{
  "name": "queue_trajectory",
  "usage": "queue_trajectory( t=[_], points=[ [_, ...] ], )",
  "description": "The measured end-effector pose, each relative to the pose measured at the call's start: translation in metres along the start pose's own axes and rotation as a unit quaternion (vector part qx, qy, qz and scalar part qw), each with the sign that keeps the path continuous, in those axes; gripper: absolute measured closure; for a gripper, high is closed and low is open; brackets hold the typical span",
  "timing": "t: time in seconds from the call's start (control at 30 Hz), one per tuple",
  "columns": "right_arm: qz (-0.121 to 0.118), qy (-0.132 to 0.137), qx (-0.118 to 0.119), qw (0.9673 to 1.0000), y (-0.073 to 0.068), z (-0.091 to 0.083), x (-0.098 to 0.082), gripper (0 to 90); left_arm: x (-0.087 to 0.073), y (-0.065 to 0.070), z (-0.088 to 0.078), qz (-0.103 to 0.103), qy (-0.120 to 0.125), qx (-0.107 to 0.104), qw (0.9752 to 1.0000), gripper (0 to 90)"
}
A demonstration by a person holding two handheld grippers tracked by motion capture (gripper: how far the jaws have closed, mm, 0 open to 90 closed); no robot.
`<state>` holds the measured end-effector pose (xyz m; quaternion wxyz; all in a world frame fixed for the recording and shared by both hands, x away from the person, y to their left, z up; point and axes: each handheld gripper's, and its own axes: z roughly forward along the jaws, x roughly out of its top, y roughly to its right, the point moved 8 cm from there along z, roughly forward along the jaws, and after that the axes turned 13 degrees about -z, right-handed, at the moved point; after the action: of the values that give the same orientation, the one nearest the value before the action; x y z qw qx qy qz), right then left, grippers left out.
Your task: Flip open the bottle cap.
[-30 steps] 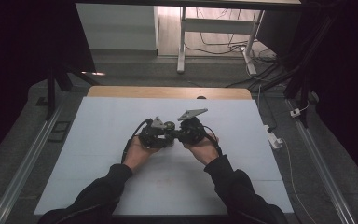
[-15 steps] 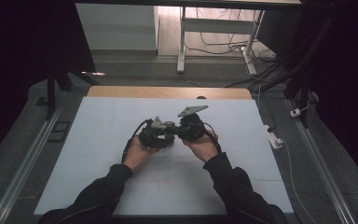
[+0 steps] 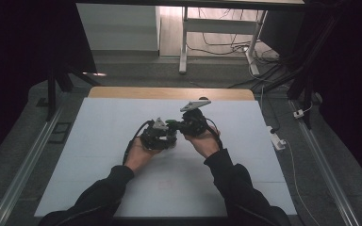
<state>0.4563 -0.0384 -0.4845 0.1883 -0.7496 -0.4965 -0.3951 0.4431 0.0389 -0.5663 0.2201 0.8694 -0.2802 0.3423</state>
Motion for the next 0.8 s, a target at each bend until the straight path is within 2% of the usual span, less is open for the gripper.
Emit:
queue_trajectory(
  t=[0.27, 0.37, 0.8],
  points=[
    [0.010, 0.004, -0.011, 0.9999, 0.011, 0.005, 0.004, 90.0, 0.000, 0.000, 0.000, 0.003, 0.000, 0.000, 1.0000, 54.0],
    [0.021, 0.002, -0.009, 0.9997, 0.015, 0.007, 0.003, 90.0, 0.000, 0.000, 0.000, 0.002, 0.001, -0.002, 1.0000, 54.0],
    [0.018, 0.004, -0.004, 0.9998, 0.012, 0.005, 0.001, 89.8, 0.001, -0.001, 0.000, 0.005, -0.003, -0.006, 1.0000, 52.9]
  ],
)
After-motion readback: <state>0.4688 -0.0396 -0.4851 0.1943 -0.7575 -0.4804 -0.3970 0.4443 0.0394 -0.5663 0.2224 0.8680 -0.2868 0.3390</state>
